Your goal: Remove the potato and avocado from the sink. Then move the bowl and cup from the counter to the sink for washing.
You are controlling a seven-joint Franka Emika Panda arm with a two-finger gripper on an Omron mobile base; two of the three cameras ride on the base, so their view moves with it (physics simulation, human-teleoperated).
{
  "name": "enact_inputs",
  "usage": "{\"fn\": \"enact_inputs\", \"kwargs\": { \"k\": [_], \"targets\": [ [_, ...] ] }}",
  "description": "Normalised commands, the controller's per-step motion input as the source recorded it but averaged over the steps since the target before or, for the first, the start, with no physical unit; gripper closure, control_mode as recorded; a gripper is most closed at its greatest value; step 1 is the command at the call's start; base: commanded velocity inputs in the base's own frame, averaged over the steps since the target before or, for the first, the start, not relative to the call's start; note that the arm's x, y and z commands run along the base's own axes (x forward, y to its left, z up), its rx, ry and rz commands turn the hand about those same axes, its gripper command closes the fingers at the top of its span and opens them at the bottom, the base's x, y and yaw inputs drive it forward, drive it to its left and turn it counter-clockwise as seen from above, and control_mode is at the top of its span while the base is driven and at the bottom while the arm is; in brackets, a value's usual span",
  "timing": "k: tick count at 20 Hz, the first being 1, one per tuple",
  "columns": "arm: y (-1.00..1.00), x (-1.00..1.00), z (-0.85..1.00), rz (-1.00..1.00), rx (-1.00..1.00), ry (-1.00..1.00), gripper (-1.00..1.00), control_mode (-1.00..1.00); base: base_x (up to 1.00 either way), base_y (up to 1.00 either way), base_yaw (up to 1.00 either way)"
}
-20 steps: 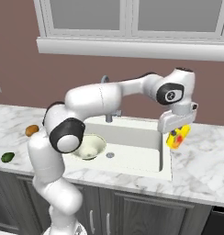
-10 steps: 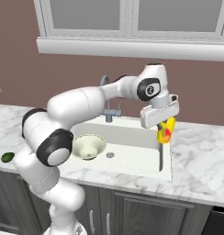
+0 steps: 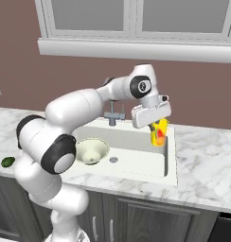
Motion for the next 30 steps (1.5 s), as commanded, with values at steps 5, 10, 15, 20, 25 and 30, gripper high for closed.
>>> {"fn": "enact_inputs", "kwargs": {
  "k": [5,10,15,20,25,30],
  "targets": [
    [0.27,0.20,0.00,0.00,0.01,0.03,1.00,-1.00,0.00,0.00,0.00],
    [0.16,0.18,-0.02,0.00,0.08,0.00,1.00,-1.00,0.00,0.00,0.00],
    [0.16,0.12,-0.10,0.00,0.10,0.00,1.00,-1.00,0.00,0.00,0.00],
    [0.13,0.18,-0.12,0.00,0.06,0.00,1.00,-1.00,0.00,0.00,0.00],
    [0.12,0.23,-0.15,0.00,0.01,0.00,1.00,-1.00,0.00,0.00,0.00],
    [0.13,0.25,-0.18,-0.02,0.01,-0.03,1.00,-1.00,0.00,0.00,0.00]
  ]
}}
